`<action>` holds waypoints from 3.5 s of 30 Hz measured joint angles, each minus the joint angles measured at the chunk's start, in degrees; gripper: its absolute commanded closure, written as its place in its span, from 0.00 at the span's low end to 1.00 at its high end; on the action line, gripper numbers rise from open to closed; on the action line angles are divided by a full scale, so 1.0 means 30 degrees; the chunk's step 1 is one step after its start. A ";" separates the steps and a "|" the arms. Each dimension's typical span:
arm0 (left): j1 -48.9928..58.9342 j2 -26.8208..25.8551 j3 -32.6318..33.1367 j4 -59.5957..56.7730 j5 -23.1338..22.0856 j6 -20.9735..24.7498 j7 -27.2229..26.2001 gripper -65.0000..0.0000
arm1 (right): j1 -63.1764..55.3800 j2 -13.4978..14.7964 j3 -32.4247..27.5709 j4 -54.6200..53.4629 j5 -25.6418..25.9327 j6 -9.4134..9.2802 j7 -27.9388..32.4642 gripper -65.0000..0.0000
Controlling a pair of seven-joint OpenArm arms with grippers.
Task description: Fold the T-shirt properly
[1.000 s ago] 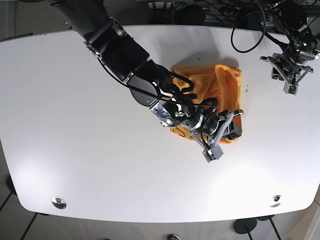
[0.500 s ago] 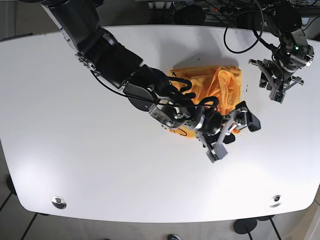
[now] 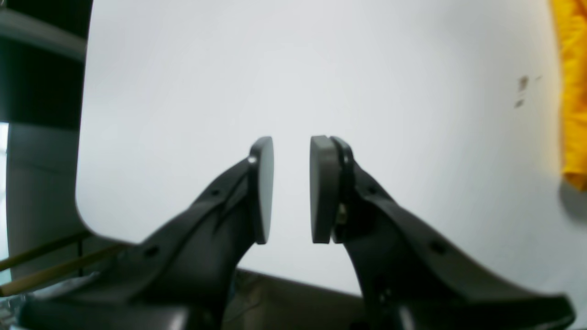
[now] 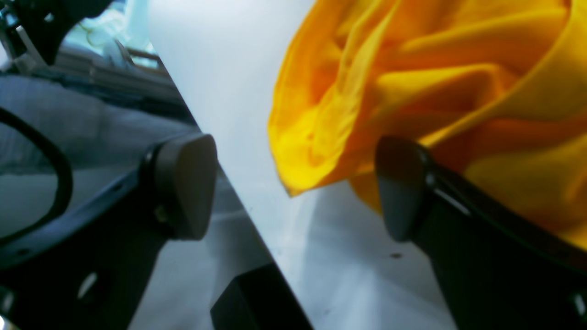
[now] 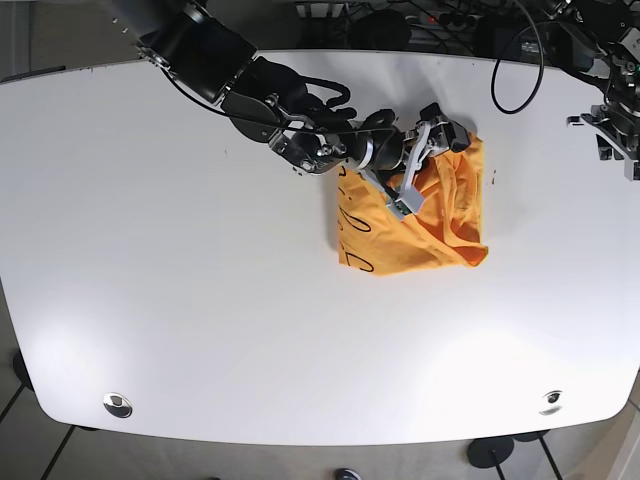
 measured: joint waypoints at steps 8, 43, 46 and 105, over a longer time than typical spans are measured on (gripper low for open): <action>0.0233 0.0080 0.0029 0.0000 -0.0138 -0.0022 -0.0015 0.82 | -0.0051 -0.0685 -0.0058 -0.1654 -0.0299 0.0058 -0.0117 0.66; 0.0058 0.2827 1.0564 0.1435 -0.0153 0.0007 0.0022 0.82 | 0.3096 0.1574 0.5625 -0.1020 -0.1909 0.0095 -0.0452 0.79; 0.0648 0.3242 1.1147 0.1362 -0.0138 0.0000 0.0044 0.82 | 0.3249 0.1617 0.5741 -0.2273 -0.4911 0.0029 -0.0590 0.92; -0.3082 0.1421 1.2422 0.0146 0.2149 -0.0044 -0.1231 0.82 | -0.0313 0.0160 0.5821 0.0087 -0.9646 0.1115 0.1180 0.92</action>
